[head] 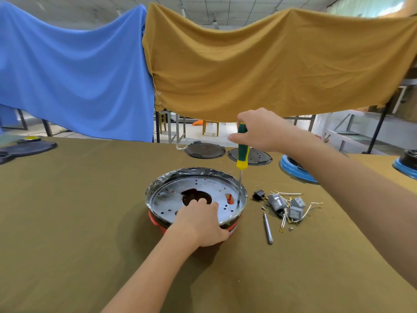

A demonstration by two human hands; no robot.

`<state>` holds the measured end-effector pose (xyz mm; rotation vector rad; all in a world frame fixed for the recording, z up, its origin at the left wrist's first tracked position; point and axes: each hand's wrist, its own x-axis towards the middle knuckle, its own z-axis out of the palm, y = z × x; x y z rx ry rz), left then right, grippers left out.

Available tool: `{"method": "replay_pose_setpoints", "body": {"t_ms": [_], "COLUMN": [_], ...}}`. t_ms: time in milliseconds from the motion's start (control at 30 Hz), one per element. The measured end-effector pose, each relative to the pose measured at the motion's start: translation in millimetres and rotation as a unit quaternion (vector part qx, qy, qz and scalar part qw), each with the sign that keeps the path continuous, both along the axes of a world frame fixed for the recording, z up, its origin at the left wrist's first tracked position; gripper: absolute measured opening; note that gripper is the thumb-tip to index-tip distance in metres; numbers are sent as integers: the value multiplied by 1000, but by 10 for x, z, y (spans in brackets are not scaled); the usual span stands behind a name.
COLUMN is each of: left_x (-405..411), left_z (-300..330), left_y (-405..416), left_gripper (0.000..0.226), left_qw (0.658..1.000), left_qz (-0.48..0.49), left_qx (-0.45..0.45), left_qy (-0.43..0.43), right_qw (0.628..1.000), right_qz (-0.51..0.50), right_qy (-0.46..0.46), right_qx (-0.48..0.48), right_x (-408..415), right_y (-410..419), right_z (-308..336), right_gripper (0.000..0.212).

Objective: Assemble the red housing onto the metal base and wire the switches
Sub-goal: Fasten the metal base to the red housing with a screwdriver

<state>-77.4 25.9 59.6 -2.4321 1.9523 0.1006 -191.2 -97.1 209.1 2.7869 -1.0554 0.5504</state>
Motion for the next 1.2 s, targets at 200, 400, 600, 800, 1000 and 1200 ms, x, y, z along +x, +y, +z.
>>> {"method": "replay_pose_setpoints", "body": {"t_ms": [200, 400, 600, 800, 1000, 1200], "left_x": [6, 6, -1, 5, 5, -8], "left_z": [-6, -16, -6, -19, -17, 12], "left_y": [6, 3, -6, -2, -6, 8], "left_gripper": [68, 66, 68, 66, 63, 62], "left_qw": [1000, 1000, 1000, 1000, 1000, 1000], "left_qz": [1, 2, 9, 3, 2, 2], "left_qx": [-7, -3, 11, 2, -6, 3], "left_qy": [7, 4, 4, 5, 10, 10], "right_qw": [992, 990, 990, 968, 998, 997], "right_qz": [45, 86, -68, 85, -45, -64], "right_qy": [18, -37, -47, -80, -50, -44], "right_qx": [115, 107, -112, 221, 4, -28], "right_x": [16, -74, 97, -91, 38, 148], "right_y": [-1, -75, -78, -55, 1, -13], "right_z": [30, 23, -222, 23, -76, -181], "right_gripper": [38, 17, 35, 24, 29, 25]}}
